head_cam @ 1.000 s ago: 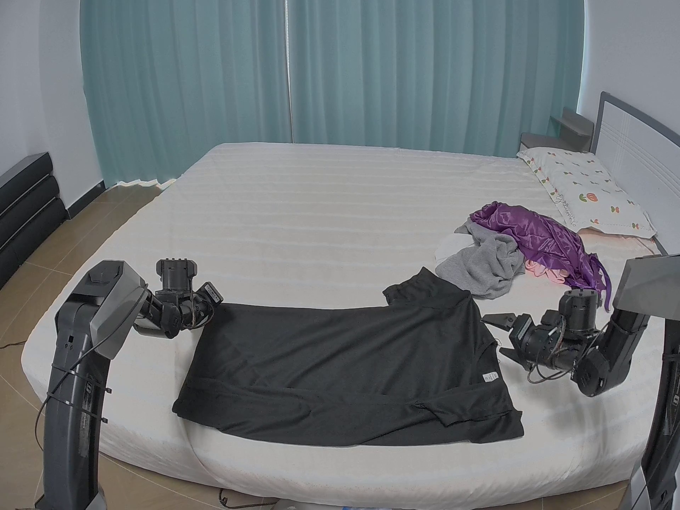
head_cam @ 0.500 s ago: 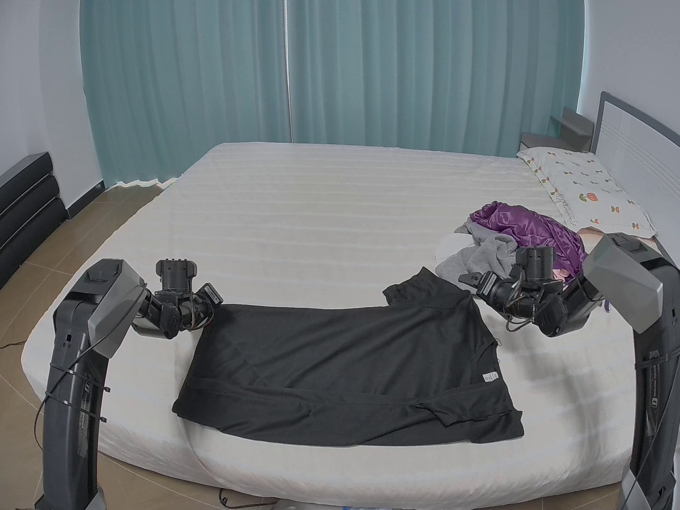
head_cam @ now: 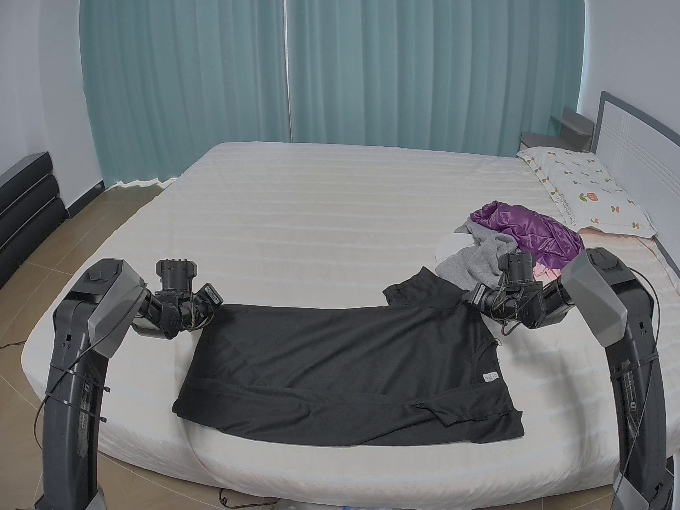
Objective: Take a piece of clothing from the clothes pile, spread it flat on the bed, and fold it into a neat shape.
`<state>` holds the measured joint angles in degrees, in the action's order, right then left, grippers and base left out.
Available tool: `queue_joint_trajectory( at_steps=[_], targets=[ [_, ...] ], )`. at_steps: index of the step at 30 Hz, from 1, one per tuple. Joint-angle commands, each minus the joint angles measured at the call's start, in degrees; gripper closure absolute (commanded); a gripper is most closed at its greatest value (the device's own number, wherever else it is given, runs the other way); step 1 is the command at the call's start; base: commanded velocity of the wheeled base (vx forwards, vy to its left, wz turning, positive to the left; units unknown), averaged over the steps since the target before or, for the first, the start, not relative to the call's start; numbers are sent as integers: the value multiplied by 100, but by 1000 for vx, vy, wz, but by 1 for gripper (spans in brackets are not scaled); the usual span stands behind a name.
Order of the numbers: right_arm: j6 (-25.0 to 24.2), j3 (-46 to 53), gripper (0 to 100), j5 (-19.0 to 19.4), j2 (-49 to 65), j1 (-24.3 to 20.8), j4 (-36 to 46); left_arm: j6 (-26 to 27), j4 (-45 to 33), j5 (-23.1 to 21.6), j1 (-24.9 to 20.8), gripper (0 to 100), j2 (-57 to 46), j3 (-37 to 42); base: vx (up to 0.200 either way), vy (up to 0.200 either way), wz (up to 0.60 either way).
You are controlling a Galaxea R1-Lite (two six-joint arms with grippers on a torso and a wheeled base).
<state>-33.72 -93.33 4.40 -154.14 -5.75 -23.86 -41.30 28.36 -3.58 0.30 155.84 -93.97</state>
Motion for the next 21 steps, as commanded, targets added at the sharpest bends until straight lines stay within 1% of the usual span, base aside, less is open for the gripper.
queue_joint_trajectory(
  at_steps=[1,4,9,13,14,15,17,18,21],
  targets=[
    [6,140,100,8,42,83,4,8,3,-2,5,100,-1,1,0,0,0],
    [23,526,100,70,261,145,-31,8,3,-2,5,100,-1,-8,0,0,0],
    [199,922,100,96,472,241,-40,17,3,-2,5,100,-1,1,0,0,0],
    [234,1230,100,272,613,277,-40,17,3,-2,5,100,7,-8,0,0,0],
    [234,1238,100,272,622,277,-40,17,3,-2,5,100,7,-8,0,0,0],
    [243,1361,100,369,683,277,-40,17,3,-2,5,100,7,1,0,0,0],
    [243,1379,100,386,692,277,-40,17,3,-2,5,100,-1,1,0,0,0],
    [322,1476,100,474,727,268,-31,17,3,-2,5,100,7,-8,0,0,0],
    [375,1467,100,483,710,259,13,17,3,-2,5,100,7,1,0,0,0]
  ],
)
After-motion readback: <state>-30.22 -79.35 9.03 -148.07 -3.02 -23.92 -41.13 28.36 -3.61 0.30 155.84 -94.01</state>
